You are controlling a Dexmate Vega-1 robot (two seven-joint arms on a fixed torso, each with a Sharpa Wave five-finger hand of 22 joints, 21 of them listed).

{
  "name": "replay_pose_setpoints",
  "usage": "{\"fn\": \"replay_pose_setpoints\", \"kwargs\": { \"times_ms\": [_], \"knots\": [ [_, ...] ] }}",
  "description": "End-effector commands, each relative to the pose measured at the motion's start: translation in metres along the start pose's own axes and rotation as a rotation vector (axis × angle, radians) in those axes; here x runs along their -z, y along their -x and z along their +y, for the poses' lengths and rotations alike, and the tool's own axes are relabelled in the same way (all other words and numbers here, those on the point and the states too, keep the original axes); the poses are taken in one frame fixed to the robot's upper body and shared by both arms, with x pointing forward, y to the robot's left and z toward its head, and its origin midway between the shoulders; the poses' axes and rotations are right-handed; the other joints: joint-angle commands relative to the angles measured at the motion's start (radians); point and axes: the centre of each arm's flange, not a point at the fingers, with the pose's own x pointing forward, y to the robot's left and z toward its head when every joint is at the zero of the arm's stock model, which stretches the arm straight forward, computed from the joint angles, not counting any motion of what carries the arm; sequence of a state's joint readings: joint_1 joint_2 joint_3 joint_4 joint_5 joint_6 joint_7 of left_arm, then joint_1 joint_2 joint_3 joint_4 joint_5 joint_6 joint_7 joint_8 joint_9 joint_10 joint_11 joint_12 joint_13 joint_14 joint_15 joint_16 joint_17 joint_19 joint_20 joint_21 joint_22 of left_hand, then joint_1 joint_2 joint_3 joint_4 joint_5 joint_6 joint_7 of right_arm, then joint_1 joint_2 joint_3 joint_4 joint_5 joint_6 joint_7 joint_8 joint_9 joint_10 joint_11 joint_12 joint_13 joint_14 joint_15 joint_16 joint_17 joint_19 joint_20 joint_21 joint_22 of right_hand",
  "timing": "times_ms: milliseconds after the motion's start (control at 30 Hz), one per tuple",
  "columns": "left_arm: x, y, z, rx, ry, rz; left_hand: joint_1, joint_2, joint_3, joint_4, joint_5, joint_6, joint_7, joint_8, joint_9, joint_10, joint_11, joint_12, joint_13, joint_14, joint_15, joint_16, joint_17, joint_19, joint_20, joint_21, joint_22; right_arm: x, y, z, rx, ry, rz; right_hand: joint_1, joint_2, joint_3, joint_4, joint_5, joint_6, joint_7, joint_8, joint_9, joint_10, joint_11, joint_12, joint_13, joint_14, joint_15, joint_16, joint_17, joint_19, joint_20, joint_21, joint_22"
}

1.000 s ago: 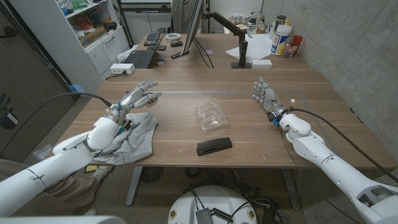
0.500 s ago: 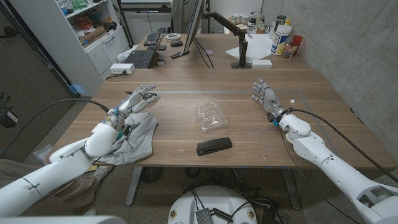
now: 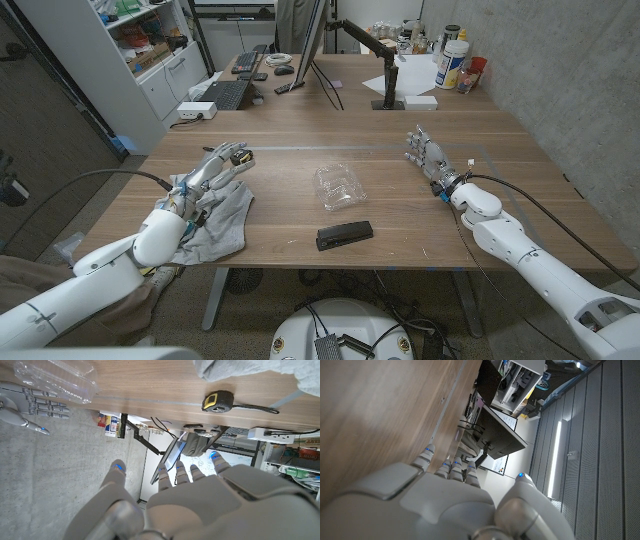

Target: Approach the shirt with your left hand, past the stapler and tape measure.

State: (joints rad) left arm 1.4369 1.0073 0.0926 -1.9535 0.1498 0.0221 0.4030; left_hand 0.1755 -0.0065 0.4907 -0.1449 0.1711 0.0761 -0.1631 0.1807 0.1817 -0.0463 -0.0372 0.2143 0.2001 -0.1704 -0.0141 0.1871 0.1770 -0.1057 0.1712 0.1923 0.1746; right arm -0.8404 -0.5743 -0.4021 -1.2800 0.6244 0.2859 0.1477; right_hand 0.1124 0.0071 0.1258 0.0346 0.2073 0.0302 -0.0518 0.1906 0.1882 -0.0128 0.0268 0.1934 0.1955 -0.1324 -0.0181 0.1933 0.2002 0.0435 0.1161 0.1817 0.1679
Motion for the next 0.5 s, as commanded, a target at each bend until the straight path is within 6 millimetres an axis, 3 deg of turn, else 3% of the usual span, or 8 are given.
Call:
{"fn": "replay_pose_setpoints", "kwargs": {
  "times_ms": [33, 500],
  "knots": [
    [0.0007, 0.0103, -0.0002, -0.01, -0.034, 0.012, 0.002, -0.013, -0.003, -0.001, 0.007, -0.011, -0.002, -0.003, 0.001, -0.009, 0.001, -0.003, 0.002, -0.038, -0.001, -0.003, 0.003, -0.001, -0.005, 0.0, 0.002, -0.001, 0.0043, -0.0057, -0.034, 0.01, 0.002, -0.003, 0.004, 0.001, -0.004, -0.002, -0.006, -0.007, 0.003, 0.004, -0.005, 0.004, 0.001, 0.001, -0.01, 0.001, -0.001, 0.0, -0.004, -0.004, 0.003, 0.002],
    [0.0082, 0.0177, -0.0039, -0.017, -0.087, 0.032, 0.002, -0.016, -0.006, 0.0, 0.008, -0.002, -0.001, 0.006, 0.001, 0.021, -0.002, 0.011, 0.002, -0.008, -0.018, 0.006, 0.003, 0.003, -0.021, 0.002, 0.002, -0.0061, 0.0083, -0.0145, -0.018, 0.025, 0.008, -0.012, 0.001, -0.004, -0.001, -0.003, -0.007, -0.008, 0.004, 0.004, -0.009, 0.001, 0.001, 0.0, -0.016, -0.006, -0.001, 0.001, -0.009, -0.01, 0.002, 0.002]
  ]
}}
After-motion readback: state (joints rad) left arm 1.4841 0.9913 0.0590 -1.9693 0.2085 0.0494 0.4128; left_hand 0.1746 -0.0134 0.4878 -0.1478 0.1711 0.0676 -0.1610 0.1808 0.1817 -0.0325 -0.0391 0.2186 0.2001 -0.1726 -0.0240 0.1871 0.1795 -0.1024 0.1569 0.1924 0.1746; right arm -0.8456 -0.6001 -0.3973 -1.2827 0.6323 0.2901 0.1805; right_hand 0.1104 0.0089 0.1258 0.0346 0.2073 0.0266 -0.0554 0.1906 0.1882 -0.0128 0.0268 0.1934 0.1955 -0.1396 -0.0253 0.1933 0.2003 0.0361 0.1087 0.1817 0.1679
